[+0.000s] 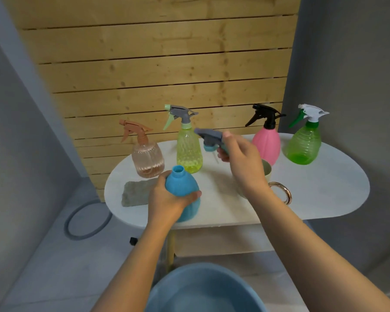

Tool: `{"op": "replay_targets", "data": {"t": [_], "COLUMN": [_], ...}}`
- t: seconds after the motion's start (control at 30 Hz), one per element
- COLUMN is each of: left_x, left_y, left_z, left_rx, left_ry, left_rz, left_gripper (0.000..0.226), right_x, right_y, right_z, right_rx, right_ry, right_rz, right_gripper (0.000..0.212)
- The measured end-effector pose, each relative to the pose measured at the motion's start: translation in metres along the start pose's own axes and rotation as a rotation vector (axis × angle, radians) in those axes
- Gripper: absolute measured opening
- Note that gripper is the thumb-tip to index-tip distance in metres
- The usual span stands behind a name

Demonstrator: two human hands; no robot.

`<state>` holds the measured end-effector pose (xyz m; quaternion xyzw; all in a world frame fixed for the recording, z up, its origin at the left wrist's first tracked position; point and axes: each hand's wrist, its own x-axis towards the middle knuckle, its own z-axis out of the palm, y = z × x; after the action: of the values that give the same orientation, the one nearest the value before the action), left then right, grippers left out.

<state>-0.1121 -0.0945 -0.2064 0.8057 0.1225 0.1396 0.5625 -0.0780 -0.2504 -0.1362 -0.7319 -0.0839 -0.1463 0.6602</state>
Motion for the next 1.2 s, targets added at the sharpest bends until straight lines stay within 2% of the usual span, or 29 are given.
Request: {"op": "replay_targets", "data": {"t": [0.17, 0.23, 0.37, 0.5, 0.8, 0.93, 1.03, 1.1, 1.2], "left_x": [-0.001, -0.002, -0.002, -0.003, -0.001, -0.001, -0.001, 0.0, 0.0], "left_y": [0.003, 0.003, -0.001, -0.001, -0.002, -0.001, -0.001, -0.001, 0.0], "left_z": [0.014, 0.019, 0.026, 0.027, 0.024, 0.023, 0.02, 0.016, 0.009], "left_rx": [-0.026, -0.034, -0.032, -0.043, -0.05, -0.047, -0.009, 0.021, -0.011], "left_ry": [-0.022, -0.041, -0.06, -0.072, -0.096, -0.099, -0.12, -0.152, -0.204], "left_rz": [0.036, 0.042, 0.063, 0.054, 0.035, 0.045, 0.077, 0.082, 0.046], "left_gripper": [0.059, 0.058, 0.078, 0.087, 0.069, 0.07, 0.058, 0.052, 0.059], "right_x": [0.0, 0.001, 0.001, 0.001, 0.0, 0.0, 0.002, 0.003, 0.008], "right_y": [-0.047, -0.057, -0.064, -0.065, -0.055, -0.032, -0.007, 0.006, 0.016], "right_z": [-0.006, -0.009, -0.007, -0.006, -0.007, 0.004, 0.012, 0.015, 0.014], "right_rx": [0.242, 0.335, 0.523, 0.56, 0.378, 0.183, -0.04, -0.173, -0.245], "right_ry": [0.121, 0.105, 0.028, -0.006, 0.017, -0.078, -0.219, -0.294, -0.347], "right_rz": [0.054, 0.073, 0.101, 0.128, 0.209, 0.255, 0.184, 0.092, -0.005], "right_gripper": [0.041, 0.044, 0.045, 0.047, 0.046, 0.048, 0.049, 0.037, 0.019]}}
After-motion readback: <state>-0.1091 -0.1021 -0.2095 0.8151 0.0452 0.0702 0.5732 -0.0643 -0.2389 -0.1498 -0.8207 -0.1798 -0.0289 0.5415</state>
